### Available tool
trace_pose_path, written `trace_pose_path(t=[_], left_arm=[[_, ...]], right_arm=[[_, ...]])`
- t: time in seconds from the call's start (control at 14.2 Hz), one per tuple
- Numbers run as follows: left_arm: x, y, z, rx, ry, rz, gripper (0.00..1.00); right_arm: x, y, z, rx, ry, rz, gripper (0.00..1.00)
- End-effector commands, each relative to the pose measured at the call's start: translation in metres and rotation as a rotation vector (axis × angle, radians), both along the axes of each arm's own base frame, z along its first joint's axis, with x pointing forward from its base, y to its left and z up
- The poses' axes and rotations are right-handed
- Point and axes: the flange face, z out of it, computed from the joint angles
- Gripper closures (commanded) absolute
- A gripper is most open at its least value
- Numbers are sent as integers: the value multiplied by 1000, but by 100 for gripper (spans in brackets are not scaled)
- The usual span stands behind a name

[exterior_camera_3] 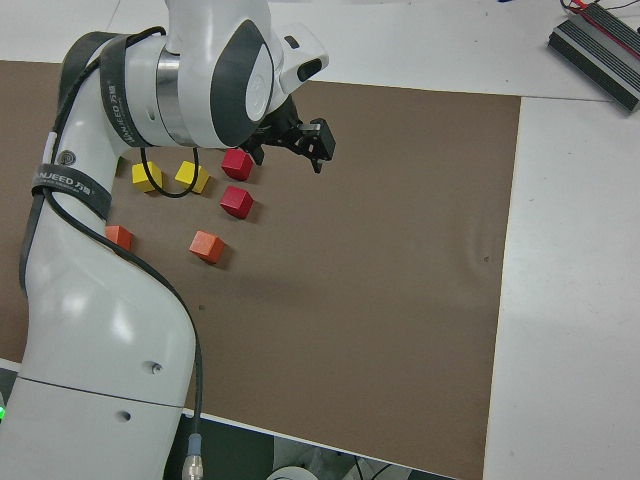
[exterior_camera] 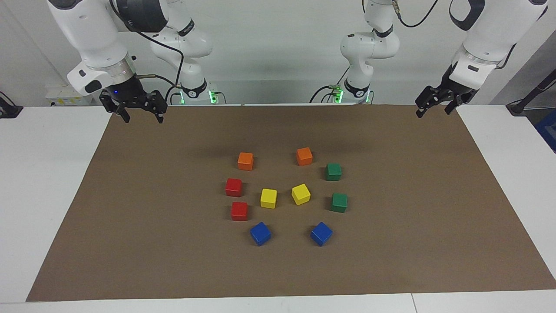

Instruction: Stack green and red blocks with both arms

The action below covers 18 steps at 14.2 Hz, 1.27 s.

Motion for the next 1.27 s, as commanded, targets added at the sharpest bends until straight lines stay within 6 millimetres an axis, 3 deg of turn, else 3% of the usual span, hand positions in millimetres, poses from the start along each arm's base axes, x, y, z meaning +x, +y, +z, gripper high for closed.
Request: trace_pose_path(t=[0.0,0.42,0.49,0.63,0.77,0.99,1.13,1.2], left_arm=[[-8,-1,2,-14,-12,0,0],[-8,3,1,-14,-8,-5,0],[-8,3,1,-14,-7,-12,0],[-9,0,-1,-18,-7,-81,0],[-9,-7,-5,-21,-21,-94,0],[-16,-72,-42,-63,-47,-123,0],[-20,-120,-74,-67,-63,-114,0],[-22,-133,-89,-68,-68,-117,0]], right_arm=[[-6,-3,4,24,-3,10,0],[-8,2,-1,30,2,5,0],[-11,15,-7,54,-7,-13,0],[-6,85,-28,68,-72,-60,0],[5,132,-55,70,-82,-97,0],[25,175,-108,55,-77,-94,0],[37,179,-135,53,-76,-105,0],[42,180,-149,45,-67,-107,0]])
